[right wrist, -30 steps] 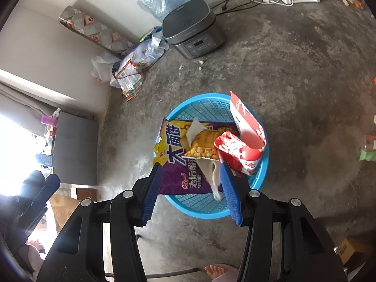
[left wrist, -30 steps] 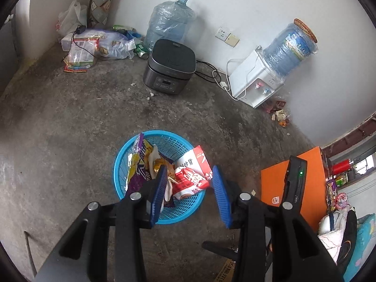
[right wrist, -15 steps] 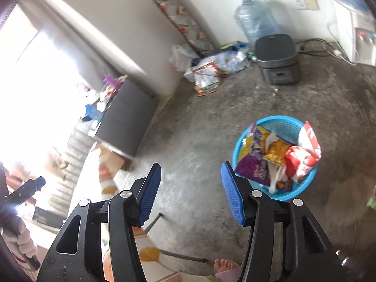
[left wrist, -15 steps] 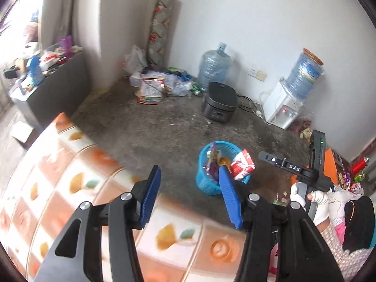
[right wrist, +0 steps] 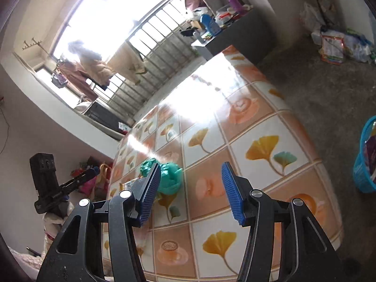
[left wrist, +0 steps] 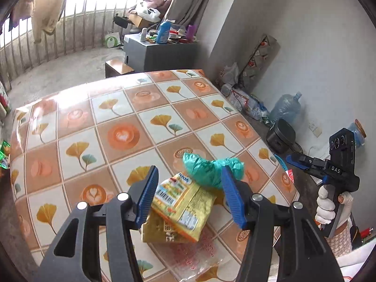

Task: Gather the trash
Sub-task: 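Move both tools back over the table toward the green bag and yellow wrapper, then grasp the yellow snack wrapper with the left tool while the right tool grasps the green bag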

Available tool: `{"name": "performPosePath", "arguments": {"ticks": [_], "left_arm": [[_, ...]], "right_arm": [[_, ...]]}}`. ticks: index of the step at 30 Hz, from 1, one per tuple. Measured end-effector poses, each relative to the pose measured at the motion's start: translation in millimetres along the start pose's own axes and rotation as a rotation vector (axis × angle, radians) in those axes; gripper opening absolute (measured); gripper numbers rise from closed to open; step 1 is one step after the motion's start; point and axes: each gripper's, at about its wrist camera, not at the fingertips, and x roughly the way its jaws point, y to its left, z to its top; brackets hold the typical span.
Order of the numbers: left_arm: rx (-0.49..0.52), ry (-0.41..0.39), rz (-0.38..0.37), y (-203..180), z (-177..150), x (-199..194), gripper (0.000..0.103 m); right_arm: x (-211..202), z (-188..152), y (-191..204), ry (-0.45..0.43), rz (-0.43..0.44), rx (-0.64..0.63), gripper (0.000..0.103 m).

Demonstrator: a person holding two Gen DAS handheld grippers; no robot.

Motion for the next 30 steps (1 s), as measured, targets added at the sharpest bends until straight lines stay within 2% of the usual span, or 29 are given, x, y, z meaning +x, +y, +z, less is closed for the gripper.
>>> {"name": "performPosePath", "arguments": {"ticks": [5,10,13,18,24,30], "left_arm": [[-0.087,0.030,-0.092,18,-32,5,0.054],[-0.156,0.066,-0.161,26,-49,17,0.054],[-0.170,0.079,-0.191,29,-51,25,0.052],[-0.208,0.109,-0.196,37,-49,38,0.046],[-0.247,0.120,-0.236,44,-46,47,0.044],[-0.282,0.063,-0.361,40,-40,42,0.043]], "right_arm": [[36,2,13,0.087,-0.037,0.021,0.052],[61,13,12,0.125,-0.042,0.094,0.052],[75,14,9,0.155,-0.051,0.136,0.052],[86,10,10,0.193,-0.045,0.181,0.051],[84,7,6,0.202,-0.019,0.203,0.050],[81,7,5,0.209,0.005,0.211,0.041]]}}
